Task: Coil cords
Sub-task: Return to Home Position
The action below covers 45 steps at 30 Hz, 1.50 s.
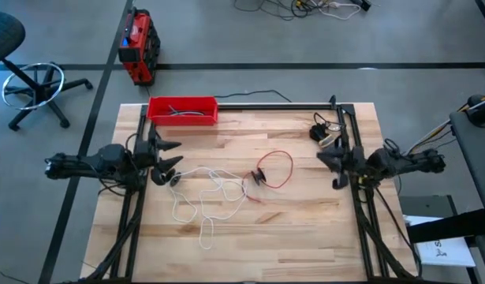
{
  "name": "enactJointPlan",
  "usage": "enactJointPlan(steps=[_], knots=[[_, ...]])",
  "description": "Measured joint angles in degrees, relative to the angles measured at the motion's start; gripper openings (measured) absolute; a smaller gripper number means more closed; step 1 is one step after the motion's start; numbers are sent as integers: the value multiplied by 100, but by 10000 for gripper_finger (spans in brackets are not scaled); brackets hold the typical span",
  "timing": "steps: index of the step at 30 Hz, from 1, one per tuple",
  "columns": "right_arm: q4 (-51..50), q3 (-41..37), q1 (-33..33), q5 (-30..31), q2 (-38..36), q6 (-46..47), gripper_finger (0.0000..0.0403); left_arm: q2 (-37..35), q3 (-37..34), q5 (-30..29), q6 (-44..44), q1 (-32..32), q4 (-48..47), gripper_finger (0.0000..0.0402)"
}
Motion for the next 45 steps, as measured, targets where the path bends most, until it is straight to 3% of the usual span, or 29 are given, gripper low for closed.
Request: enactJointPlan(steps=[2, 7, 12, 19, 24, 30, 45], knots=[[-63, -31, -283, 221, -38, 345, 24, -349, -260, -166, 103, 1, 9, 232], [-589, -7, -1179, -857, -2, 702, 30, -831, -578, -208, 202, 2, 27, 226], [-717, -8, -1771, -1297, -82, 450, 25, -711, -608, -147, 183, 2, -268, 227], [-670, -66, -1705, -1317, -149, 99, 28, -793, -872, -134, 316, 0, -251, 241], [-308, -467, -1678, -1737, -152, 199, 27, -803, -1424, -81, 382, 2, 332, 251], [-399, -584, -1680, -1759, -86, 396, 25, -559, -1430, 93, 879, 2, 379, 261], [-582, -593, -1706, -1843, -101, -232, 28, -372, -1405, 148, 845, 2, 329, 265]])
